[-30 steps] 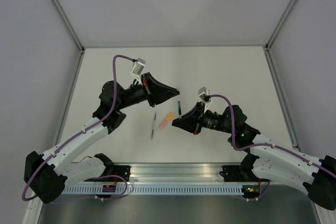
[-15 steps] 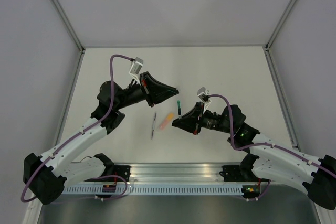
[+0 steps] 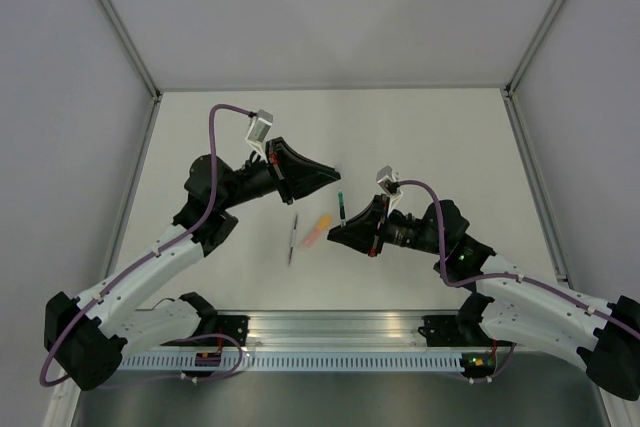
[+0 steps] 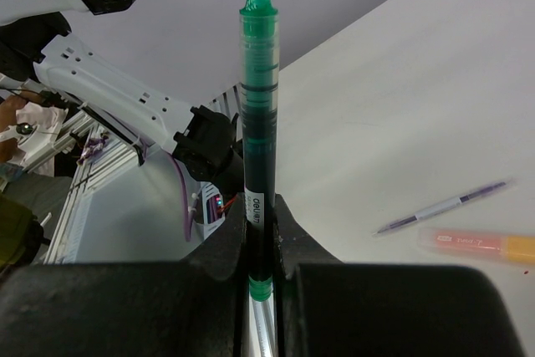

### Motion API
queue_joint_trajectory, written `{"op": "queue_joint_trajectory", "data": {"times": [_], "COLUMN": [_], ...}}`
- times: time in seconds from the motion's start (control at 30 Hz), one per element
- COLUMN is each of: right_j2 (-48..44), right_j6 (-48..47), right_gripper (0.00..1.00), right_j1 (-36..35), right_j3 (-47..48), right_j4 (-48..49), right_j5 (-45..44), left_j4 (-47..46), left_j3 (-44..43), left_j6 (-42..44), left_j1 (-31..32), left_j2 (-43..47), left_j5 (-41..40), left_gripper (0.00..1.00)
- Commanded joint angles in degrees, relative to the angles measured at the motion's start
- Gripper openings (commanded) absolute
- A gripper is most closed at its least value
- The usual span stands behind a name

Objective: Insert the pens into the pen caps

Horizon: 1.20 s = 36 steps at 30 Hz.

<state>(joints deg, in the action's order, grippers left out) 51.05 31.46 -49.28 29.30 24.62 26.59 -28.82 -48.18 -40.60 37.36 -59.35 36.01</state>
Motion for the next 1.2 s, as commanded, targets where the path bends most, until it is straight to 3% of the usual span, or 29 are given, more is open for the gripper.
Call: {"op": "queue_joint_trajectory", "data": {"times": [0.0,1.17], "right_j2": [-1.13,-3.93], "right_j6": [-1.05,-2.28], "right_gripper": [0.0,0.0], "right_j1": [-0.12,-0.12], "right_j3": [1.02,0.5], "right_j4": [0.78,-1.33], "right_j5": [-0.75,-5.23], "left_j4": [-1.5,-9.06], "left_j3": [0.37,7.14], "left_j6": [1.31,0.78], "left_j1": [0.25,1.48], "left_j2": [0.55,-1.73], "left_j5": [0.38,8.29], "left_gripper": [0.02,0.02]}}
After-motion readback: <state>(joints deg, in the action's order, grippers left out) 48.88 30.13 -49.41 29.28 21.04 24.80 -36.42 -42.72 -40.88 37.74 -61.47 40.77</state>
